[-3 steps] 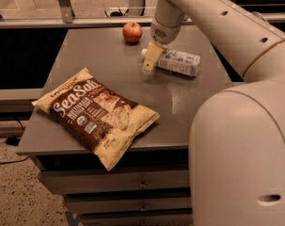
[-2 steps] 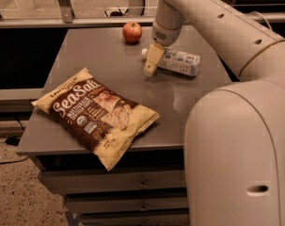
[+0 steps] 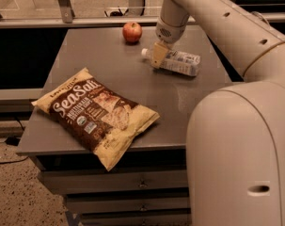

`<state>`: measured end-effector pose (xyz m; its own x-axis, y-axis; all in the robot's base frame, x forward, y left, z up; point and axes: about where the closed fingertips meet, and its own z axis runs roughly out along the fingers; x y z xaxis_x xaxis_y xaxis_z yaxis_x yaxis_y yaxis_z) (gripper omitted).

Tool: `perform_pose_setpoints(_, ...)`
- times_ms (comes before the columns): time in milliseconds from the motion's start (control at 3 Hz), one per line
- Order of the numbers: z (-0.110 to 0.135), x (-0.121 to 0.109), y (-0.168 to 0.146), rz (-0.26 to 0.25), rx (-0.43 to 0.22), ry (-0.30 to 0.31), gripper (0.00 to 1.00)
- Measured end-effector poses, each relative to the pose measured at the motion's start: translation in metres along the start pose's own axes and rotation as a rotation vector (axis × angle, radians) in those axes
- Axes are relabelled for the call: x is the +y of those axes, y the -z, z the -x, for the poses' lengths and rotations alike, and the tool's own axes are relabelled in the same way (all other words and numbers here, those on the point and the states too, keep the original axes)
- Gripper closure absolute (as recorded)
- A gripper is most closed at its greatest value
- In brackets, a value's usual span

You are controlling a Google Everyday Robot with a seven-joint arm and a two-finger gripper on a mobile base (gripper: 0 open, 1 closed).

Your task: Place blue plastic bottle upright

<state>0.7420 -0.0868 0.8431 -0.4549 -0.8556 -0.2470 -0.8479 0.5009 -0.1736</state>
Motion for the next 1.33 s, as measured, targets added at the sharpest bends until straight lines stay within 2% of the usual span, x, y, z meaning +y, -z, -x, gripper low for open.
perform_pose_setpoints(333, 0.003, 0.000, 0.013, -0.006, -0.028, 0.009, 0.64)
perform_pose_setpoints(667, 0.012, 0.002, 0.034, -0.001, -0.085, 0.021, 0.87)
perform_pose_setpoints(1000, 0.020, 0.001, 0.063, 0.027, -0.211, 0.021, 1.00)
perform_pose_setpoints(1333, 0.021, -0.001, 0.098, 0.093, -0.436, 0.013, 1.00)
